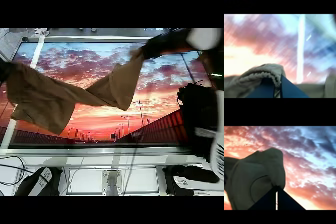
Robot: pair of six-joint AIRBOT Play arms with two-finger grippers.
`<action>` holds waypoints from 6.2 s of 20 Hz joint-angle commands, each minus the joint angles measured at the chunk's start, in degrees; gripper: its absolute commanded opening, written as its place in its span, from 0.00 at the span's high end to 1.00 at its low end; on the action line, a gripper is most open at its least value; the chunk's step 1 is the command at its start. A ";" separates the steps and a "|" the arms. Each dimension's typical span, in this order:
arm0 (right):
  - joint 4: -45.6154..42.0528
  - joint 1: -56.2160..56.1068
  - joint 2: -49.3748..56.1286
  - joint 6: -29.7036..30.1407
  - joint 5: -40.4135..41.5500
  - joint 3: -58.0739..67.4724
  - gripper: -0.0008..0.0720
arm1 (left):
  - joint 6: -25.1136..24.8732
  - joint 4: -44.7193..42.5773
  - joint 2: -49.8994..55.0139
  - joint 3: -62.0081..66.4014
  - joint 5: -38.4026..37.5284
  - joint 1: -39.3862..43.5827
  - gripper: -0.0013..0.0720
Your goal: Fold the clothes and pants, and hang the long-sleeved shirts on hangers.
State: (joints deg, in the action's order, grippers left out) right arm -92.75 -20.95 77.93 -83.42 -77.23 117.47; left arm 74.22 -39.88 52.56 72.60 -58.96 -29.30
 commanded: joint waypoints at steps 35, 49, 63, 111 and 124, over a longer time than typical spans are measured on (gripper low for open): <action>6.99 34.12 -20.26 0.46 -1.25 -63.80 0.97 | 7.65 -54.58 3.37 -24.46 -9.22 -15.67 0.96; 27.52 29.73 -17.90 0.37 16.90 -58.99 0.39 | 7.32 -28.63 11.17 -15.89 6.03 -16.04 0.05; 52.33 -5.14 34.71 0.39 20.65 -20.24 0.32 | 2.36 -32.06 31.39 -9.29 -2.97 -16.15 0.05; 23.12 -12.00 18.38 0.59 -10.40 -0.46 0.48 | -0.94 -36.89 11.85 -3.30 -4.85 -18.14 0.96; 61.37 3.67 50.05 -10.01 20.28 -1.01 0.49 | -0.98 -30.49 13.51 -3.37 -5.33 -16.02 0.95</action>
State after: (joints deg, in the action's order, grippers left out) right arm -37.06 -17.89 122.78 -92.86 -58.59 115.72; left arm 73.25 -71.11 65.95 69.25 -64.23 -45.98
